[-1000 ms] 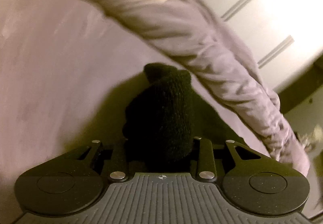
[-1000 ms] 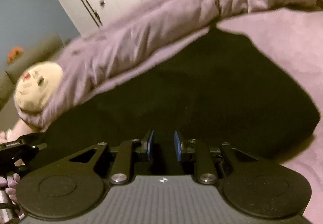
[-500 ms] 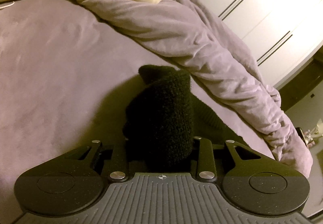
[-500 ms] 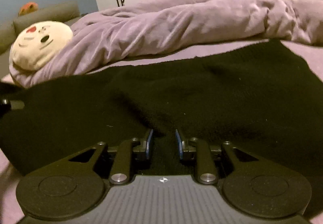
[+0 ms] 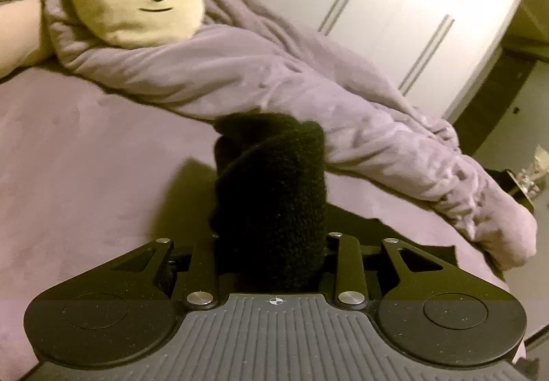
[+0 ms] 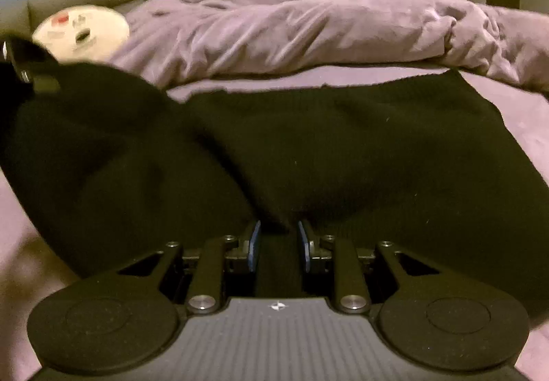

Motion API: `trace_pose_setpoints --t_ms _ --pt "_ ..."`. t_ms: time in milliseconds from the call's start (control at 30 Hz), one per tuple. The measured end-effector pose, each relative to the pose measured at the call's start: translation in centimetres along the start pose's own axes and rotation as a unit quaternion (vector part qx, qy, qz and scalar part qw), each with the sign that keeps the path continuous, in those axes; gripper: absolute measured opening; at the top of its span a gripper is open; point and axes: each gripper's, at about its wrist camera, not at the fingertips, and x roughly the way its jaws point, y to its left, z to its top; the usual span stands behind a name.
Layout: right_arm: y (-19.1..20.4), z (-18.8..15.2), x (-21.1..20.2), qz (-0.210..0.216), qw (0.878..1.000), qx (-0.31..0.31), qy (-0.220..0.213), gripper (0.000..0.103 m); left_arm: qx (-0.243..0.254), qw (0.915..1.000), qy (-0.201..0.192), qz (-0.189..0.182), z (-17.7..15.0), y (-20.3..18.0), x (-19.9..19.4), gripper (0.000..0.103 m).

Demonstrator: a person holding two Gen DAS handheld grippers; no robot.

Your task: Fold small clothes

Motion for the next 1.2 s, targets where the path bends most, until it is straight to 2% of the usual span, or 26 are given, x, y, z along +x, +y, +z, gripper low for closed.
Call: trace_pose_setpoints --t_ms 67,167,300,367,533,600,667,767,800,833,900,967,1033,1067,1133,1200 --pt "-1.1 0.0 -2.2 0.026 0.998 0.044 -0.027 0.023 0.025 0.9997 -0.005 -0.001 -0.2 -1.5 -0.1 0.034" --pt "-2.2 -1.2 -4.9 0.035 0.994 0.077 -0.064 0.024 0.069 0.9976 -0.008 -0.005 -0.7 -4.2 -0.1 0.034" --pt "-5.1 -3.5 -7.5 0.024 0.989 0.132 -0.069 0.025 0.111 0.9935 -0.007 -0.024 -1.5 -7.9 -0.3 0.034" --pt "-6.7 -4.2 -8.8 0.016 0.985 0.154 -0.072 0.031 0.134 0.9904 -0.004 -0.036 -2.2 -9.9 -0.4 0.034" --pt "-11.0 -5.2 -11.6 -0.006 0.975 0.203 -0.095 0.034 0.200 0.9769 0.000 -0.074 -5.6 -15.6 -0.2 0.028" --pt "-12.4 -5.8 -12.6 -0.009 0.970 0.219 -0.103 0.036 0.231 0.9694 0.003 -0.084 -7.9 -18.0 0.1 0.028" --pt "-13.7 -6.2 -12.9 -0.015 0.966 0.235 -0.103 0.036 0.258 0.9616 0.023 -0.090 -10.7 -19.5 1.6 0.029" --pt "-15.3 -6.4 -13.0 -0.012 0.960 0.263 -0.095 0.037 0.266 0.9594 0.062 -0.070 -14.4 -19.5 4.2 0.033" --pt "-15.6 -6.4 -13.2 -0.008 0.959 0.267 -0.094 0.037 0.265 0.9600 0.054 -0.074 -15.1 -19.1 4.3 0.033" --pt "-15.7 -6.4 -13.3 -0.005 0.959 0.267 -0.092 0.039 0.266 0.9597 0.041 -0.083 -15.5 -18.7 4.1 0.040" --pt "-15.8 -6.0 -13.3 0.001 0.961 0.261 -0.091 0.045 0.264 0.9587 0.033 -0.101 -15.6 -18.0 3.4 0.052" --pt "-15.7 -5.3 -13.0 0.010 0.963 0.257 -0.086 0.054 0.241 0.9627 0.034 -0.118 -15.2 -16.9 2.4 0.055" --pt "-15.0 -4.3 -12.6 0.024 0.963 0.256 -0.086 0.055 0.210 0.9679 0.050 -0.128 -14.4 -16.1 1.5 0.059" --pt "-14.6 -3.8 -12.3 0.030 0.963 0.255 -0.085 0.056 0.188 0.9689 0.058 -0.149 -14.1 -15.1 0.6 0.069" --pt "-13.9 -2.9 -12.1 0.037 0.964 0.248 -0.087 0.056 0.174 0.9661 0.079 -0.174 -13.8 -13.7 -0.9 0.082" --pt "-12.6 -2.0 -12.1 0.038 0.969 0.225 -0.094 0.056 0.179 0.9662 0.104 -0.154 -14.3 -12.1 -2.2 0.082"
